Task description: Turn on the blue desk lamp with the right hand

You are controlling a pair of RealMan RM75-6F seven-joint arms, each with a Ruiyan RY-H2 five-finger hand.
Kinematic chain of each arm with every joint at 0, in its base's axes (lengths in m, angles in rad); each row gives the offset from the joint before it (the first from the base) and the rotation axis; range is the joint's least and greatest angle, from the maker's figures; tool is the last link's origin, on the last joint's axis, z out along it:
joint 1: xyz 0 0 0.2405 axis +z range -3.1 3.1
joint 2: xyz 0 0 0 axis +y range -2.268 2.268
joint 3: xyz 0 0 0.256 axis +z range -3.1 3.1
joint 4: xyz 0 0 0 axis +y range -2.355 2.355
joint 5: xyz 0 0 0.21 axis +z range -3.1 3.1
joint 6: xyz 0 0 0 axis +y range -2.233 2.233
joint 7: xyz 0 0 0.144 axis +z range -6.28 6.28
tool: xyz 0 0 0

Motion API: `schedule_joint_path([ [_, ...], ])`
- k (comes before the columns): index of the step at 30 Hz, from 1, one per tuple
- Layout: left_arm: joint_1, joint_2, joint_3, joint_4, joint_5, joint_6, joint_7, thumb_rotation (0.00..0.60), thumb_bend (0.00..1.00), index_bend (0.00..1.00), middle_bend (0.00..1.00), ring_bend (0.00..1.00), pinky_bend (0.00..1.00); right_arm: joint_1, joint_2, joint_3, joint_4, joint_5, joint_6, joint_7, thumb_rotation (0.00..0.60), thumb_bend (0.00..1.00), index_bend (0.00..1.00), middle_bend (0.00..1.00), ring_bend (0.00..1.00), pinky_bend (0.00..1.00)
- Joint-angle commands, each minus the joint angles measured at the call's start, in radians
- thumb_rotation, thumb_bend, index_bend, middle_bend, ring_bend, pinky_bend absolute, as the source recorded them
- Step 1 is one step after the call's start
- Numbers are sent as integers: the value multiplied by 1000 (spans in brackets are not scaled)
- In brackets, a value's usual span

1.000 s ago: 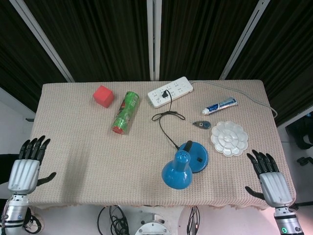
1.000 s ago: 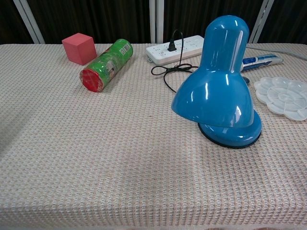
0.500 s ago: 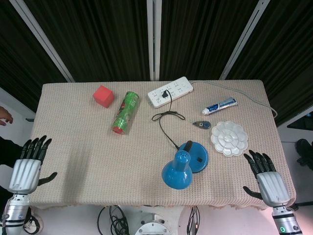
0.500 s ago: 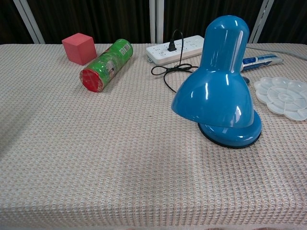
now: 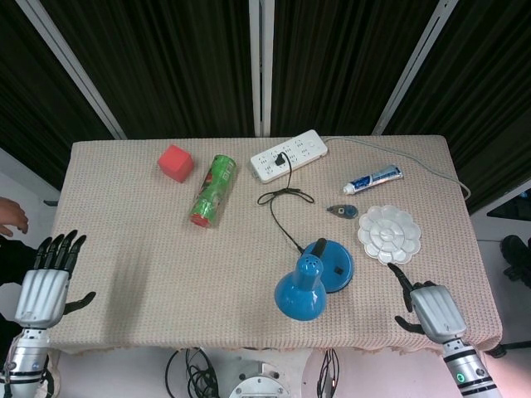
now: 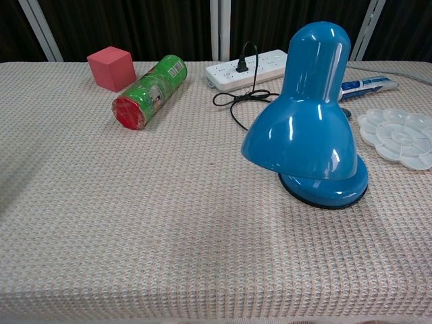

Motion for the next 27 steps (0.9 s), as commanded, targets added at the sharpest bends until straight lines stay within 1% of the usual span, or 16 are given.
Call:
schedule_joint_path([
  [1,0,0,0,0,3,2,1,600,39,0,0,0,0,28,-21,11,-19,20,-35,-60,600,254,0,932,806,758],
  [3,0,0,1,-1,5,3,0,600,39,0,0,0,0,46,-37,14,-23,28,-62,-86,600,419,0,932,806,758],
  [4,0,0,1,0,4,3,-1,600,39,0,0,0,0,54,-43,15,-23,33,-74,-99,600,471,0,932,806,758],
  [6,1,0,1,0,4,3,-1,600,39,0,0,0,0,72,-59,20,-23,49,-101,-130,600,557,0,932,806,758],
  [8,1,0,1,0,5,4,-2,600,39,0,0,0,0,86,-71,24,-24,67,-123,-156,600,602,0,932,807,758],
  [11,1,1,1,0,6,5,-4,600,38,0,0,0,0,109,-93,29,-26,110,-162,-193,600,607,0,932,807,758],
  [16,0,1,1,1,4,1,-7,600,39,0,0,0,0,134,-118,35,-32,188,-207,-241,600,547,0,932,807,758],
  [27,-1,1,0,3,-2,-3,-10,600,39,0,0,0,0,202,-159,48,-37,306,-274,-295,600,548,0,932,807,758],
])
